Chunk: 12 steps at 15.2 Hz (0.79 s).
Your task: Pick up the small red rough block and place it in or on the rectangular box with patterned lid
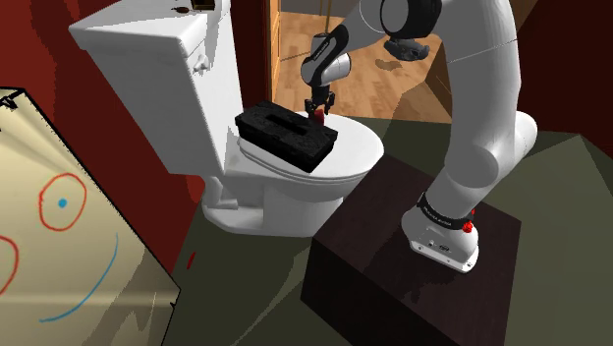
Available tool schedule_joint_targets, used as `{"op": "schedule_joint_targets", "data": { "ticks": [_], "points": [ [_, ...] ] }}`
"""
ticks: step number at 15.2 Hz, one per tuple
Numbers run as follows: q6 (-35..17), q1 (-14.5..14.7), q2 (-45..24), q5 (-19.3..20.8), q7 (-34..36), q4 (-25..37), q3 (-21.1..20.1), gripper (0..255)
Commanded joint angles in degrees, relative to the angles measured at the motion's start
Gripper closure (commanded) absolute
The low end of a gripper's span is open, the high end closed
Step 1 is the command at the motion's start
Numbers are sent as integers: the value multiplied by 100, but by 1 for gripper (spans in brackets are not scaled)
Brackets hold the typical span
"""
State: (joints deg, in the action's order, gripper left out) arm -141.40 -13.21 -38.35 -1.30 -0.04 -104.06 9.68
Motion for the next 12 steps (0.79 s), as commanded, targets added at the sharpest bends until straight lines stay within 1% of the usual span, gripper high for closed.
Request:
{"op": "schedule_joint_targets", "data": {
  "ticks": [1,5,12],
  "points": [
    [0,0,-8,0,0,-12,-1,255],
    [3,-1,-14,-1,0,-2,-1,255],
    [351,41,397,51,3,-63,48,255]
  ]
}}
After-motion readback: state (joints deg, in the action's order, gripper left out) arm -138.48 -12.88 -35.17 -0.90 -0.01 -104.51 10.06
